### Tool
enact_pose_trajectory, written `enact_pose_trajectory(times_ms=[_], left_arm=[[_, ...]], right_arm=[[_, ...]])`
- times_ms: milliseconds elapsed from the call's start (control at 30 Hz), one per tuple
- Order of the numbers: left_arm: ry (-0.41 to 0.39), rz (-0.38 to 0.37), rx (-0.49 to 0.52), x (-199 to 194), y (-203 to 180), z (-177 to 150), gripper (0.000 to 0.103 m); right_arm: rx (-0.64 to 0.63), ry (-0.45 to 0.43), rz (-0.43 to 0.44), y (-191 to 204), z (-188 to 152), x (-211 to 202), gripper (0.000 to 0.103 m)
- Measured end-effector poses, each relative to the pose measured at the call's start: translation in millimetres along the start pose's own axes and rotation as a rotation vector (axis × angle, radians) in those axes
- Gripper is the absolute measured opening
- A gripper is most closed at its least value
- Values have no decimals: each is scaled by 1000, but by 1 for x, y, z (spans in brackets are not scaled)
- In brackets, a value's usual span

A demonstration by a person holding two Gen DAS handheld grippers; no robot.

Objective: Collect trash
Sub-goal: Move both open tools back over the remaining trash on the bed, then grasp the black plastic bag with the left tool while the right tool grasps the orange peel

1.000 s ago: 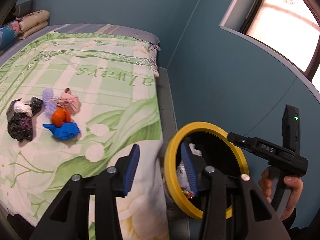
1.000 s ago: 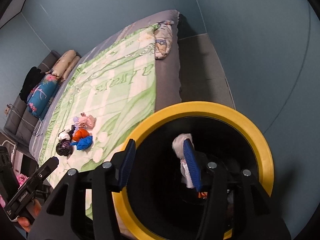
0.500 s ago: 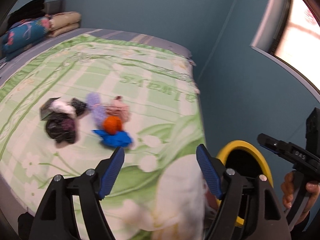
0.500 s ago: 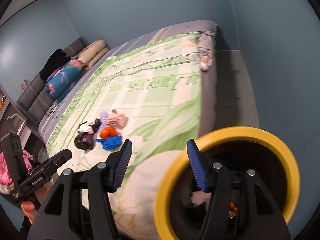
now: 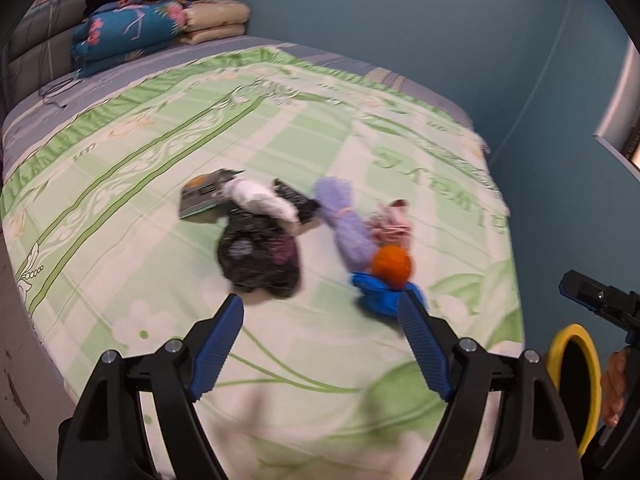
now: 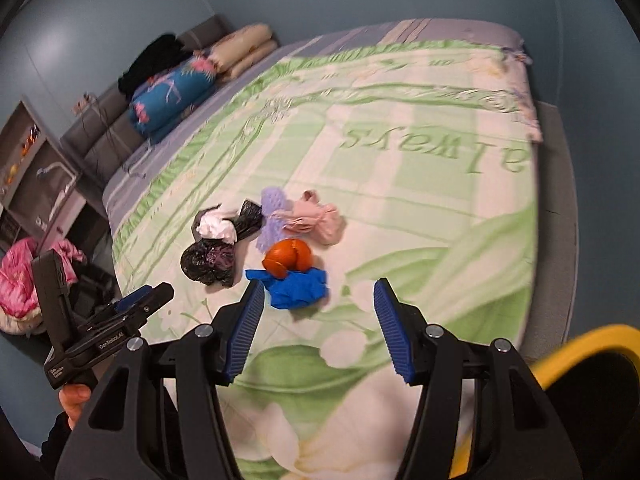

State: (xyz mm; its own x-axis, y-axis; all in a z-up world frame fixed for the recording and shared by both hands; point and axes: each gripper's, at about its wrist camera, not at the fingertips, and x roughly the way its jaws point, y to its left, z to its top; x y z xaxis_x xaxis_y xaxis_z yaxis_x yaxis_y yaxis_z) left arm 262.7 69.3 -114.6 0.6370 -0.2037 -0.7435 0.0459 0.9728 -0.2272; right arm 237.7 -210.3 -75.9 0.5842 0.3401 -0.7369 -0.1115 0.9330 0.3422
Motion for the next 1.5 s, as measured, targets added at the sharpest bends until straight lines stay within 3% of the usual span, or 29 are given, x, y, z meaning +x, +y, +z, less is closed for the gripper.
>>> enact_pose_trajectory(times_ms=[400, 800, 1133, 1500], left_arm=[[90, 25, -81, 61, 49, 10, 76], [120, -16, -155, 100, 65, 24, 76], [136, -40, -160, 116, 61, 23, 49], [124, -51, -142, 103, 59, 14, 36]], right_arm=[[5, 241, 44, 26, 24, 116, 54], [27, 320, 18, 31, 36, 171, 54], [26, 334, -8, 33, 34, 188, 48], [-49, 368, -69, 50, 11, 186, 46]])
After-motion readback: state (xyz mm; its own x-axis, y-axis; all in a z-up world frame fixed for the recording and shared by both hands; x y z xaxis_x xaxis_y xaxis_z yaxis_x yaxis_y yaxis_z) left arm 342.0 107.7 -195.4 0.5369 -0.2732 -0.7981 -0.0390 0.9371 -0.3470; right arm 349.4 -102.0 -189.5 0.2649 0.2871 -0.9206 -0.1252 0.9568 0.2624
